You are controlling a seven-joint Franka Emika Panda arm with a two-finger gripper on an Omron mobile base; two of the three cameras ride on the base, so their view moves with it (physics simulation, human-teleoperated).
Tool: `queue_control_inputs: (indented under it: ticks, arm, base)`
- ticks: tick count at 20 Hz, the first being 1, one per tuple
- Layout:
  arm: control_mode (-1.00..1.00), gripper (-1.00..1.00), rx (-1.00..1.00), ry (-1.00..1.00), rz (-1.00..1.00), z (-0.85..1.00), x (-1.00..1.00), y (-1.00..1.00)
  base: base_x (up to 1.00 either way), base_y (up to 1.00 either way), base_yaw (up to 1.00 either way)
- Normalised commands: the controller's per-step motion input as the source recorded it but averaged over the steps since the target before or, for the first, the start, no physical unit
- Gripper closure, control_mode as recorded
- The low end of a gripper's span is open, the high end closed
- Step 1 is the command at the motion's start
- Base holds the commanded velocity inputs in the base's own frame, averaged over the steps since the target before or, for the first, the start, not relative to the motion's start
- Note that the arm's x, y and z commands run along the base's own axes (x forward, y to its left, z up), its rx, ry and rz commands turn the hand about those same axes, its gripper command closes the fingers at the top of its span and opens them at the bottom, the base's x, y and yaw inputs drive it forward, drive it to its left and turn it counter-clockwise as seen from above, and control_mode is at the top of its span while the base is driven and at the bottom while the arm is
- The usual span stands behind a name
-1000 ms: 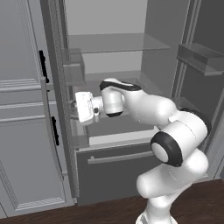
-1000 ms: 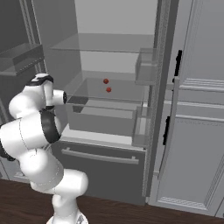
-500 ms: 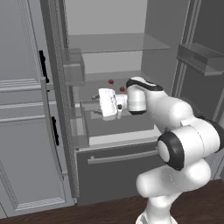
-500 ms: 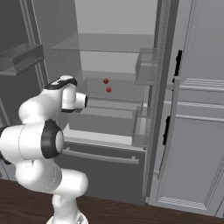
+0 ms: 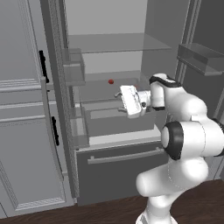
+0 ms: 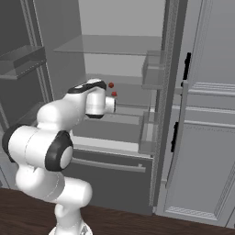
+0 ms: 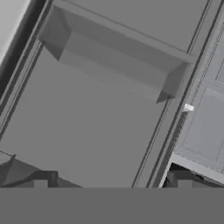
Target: Take the strawberry from the fridge and place it on top of the pancake, located on the dining counter.
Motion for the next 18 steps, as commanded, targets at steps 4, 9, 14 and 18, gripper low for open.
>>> queue_control_inputs:
  ticks: [4, 9, 14, 18]
  arm:
    - [-1.0, -1.0, -0.38, -0.33, 0.04, -0.27, 0.06, -0.84]
    - [-1.0, -1.0, -0.64, -0.42, 0.06, -0.31, 0.0, -0.62]
    - [-1.0, -1.0, -0.81, -0.45, 0.1, -0.42, -0.07, -0.34]
    - [-1.0, -1.0, -0.49, -0.4, 0.23, -0.06, 0.0, -0.65]
  base:
    - [0.0, 0.0, 0.0]
    - [0.0, 0.0, 0.0]
    - [0.0, 0.0, 0.0]
    - [0.0, 0.0, 0.0]
